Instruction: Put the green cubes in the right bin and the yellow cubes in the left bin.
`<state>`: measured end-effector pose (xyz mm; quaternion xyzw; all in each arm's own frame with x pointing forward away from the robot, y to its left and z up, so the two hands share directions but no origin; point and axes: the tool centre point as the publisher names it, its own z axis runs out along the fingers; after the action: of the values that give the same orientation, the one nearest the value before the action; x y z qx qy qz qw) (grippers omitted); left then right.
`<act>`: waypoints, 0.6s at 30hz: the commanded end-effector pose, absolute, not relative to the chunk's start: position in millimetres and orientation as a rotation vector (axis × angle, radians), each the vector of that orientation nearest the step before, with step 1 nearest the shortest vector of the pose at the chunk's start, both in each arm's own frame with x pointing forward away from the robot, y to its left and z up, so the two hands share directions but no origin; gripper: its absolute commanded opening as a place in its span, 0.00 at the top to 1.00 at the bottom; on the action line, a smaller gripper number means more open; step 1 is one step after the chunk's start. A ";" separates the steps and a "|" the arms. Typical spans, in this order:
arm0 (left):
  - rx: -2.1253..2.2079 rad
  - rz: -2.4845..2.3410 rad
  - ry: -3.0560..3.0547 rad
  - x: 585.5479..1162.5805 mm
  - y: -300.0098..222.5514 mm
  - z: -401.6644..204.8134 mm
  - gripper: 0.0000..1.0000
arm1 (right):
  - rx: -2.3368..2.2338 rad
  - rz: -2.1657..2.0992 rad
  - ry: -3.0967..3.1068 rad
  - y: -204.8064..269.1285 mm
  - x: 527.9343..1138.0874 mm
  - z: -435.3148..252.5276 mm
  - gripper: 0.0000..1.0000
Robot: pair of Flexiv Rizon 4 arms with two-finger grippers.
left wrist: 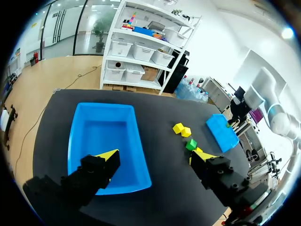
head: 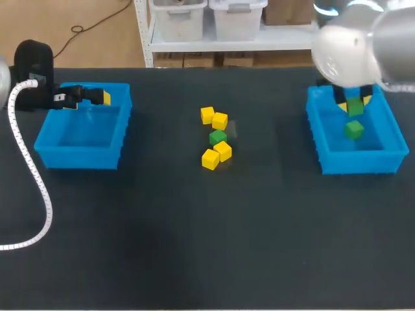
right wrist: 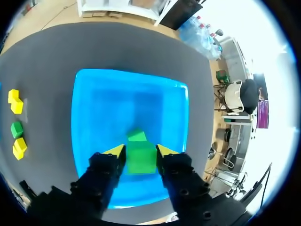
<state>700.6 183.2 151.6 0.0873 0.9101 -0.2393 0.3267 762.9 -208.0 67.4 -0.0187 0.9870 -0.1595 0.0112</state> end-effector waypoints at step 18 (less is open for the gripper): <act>0.231 -0.634 2.377 700.0 184.4 150.2 0.00 | -0.578 -0.343 2.649 -55.2 835.2 128.2 0.00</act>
<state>700.6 183.2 151.5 0.0873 0.9102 -0.2393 0.3267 832.9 -79.2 129.7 -0.1962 0.9493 -0.1207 0.2139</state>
